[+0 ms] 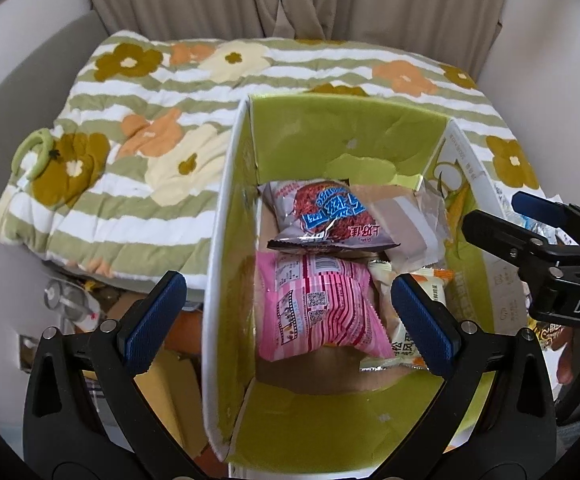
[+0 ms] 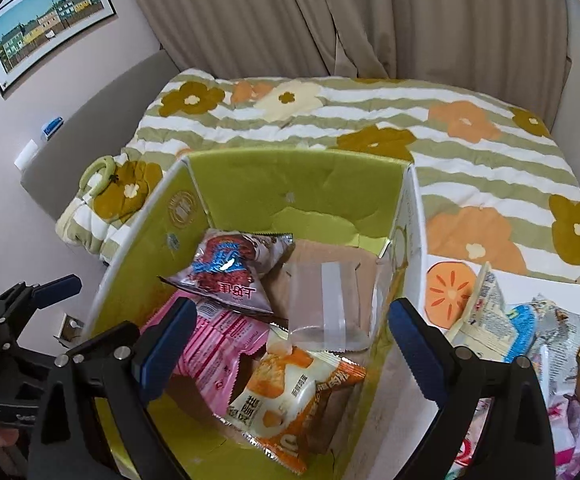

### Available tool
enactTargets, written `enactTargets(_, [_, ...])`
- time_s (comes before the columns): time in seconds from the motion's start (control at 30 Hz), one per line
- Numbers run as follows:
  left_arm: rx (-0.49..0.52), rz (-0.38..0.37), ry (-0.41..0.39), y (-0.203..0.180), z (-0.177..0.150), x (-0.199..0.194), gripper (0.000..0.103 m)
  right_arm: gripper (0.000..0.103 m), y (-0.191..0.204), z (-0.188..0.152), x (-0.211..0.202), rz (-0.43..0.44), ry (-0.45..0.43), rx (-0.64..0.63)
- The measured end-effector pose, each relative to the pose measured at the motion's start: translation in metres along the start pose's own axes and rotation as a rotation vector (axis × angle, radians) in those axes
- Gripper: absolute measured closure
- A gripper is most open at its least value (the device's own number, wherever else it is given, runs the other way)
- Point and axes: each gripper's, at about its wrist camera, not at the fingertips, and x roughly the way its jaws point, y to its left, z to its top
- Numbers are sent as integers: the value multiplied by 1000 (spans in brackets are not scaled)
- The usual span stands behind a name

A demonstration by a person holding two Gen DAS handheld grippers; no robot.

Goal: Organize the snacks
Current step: 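Withdraw both tools from the box toward the remaining snacks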

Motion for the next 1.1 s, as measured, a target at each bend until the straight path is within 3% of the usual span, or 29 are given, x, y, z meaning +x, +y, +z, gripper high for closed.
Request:
enactTargets(0.57, [72,-7,-225,-18,-18,-92,1,7,14,-33,-116,-165,-238,48])
enactTargets(0.87, [92,-62,-286,-80,-30,-120,1,7,-34,-77,-187,-236,-353,105])
enactTargets(1.1, [94,-143,-254,-163,-54,-124,1,7,-96,-118,-231,-309,-361,128])
